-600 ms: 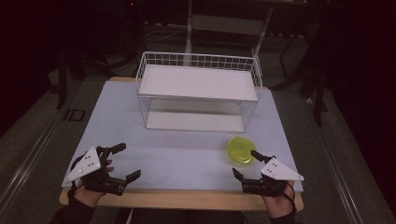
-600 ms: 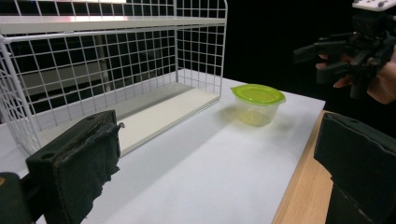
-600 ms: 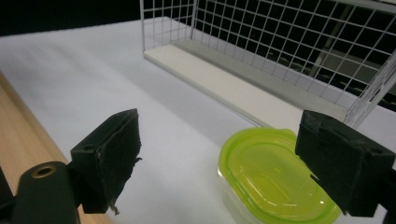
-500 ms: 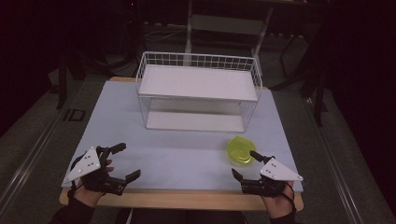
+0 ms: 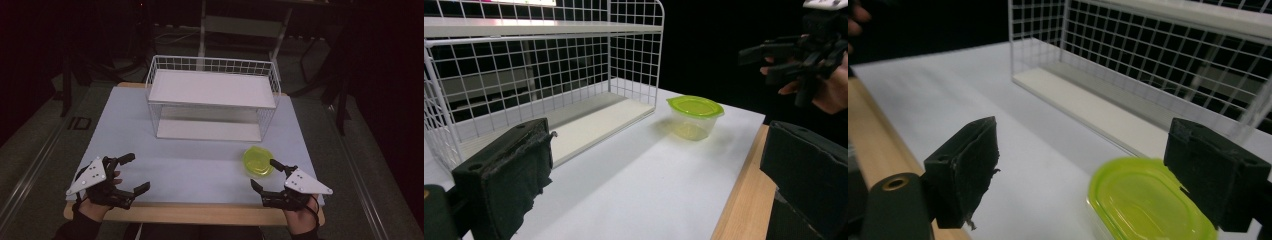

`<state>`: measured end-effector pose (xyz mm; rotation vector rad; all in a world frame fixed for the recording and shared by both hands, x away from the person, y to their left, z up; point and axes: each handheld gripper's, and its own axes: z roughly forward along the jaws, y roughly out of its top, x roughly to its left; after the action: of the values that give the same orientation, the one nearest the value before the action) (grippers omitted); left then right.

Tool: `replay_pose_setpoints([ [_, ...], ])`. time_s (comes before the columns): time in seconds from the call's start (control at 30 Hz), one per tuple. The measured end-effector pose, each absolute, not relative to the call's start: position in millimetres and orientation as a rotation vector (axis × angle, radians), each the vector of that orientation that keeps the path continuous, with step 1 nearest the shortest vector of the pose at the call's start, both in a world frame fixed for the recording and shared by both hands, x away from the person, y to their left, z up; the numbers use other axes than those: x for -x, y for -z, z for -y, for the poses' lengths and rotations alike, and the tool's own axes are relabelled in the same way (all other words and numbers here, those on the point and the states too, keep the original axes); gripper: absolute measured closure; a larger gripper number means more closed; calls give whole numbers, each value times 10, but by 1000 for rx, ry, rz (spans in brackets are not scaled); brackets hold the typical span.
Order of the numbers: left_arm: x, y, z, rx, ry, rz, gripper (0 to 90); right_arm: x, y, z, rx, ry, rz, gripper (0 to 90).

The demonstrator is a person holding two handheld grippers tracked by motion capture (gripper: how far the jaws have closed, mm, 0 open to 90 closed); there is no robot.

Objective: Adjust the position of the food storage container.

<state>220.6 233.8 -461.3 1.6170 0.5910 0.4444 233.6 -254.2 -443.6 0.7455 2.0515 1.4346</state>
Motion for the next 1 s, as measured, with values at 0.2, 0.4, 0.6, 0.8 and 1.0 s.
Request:
replay_pose_setpoints([
  [0.2,-2198,4592,-2348,-1594,-428,-579,12,-2359,4223,2530,-743,-1429,-2061,141],
  [0.4,-2198,4594,-2343,-1594,-426,-579,13,-2477,4114,2563,-754,-1392,-2080,130],
  [0.6,-2190,4594,-2331,-1603,-435,-571,13,-2606,4088,2634,-833,-1380,-2081,131],
  [0.8,-2194,4596,-2337,-1597,-431,-574,13,-2765,4124,2696,-900,-1356,-2073,125],
  [1.0,-2195,4599,-2333,-1600,-427,-573,13,-2875,4198,2772,-992,-1321,-2065,165],
])
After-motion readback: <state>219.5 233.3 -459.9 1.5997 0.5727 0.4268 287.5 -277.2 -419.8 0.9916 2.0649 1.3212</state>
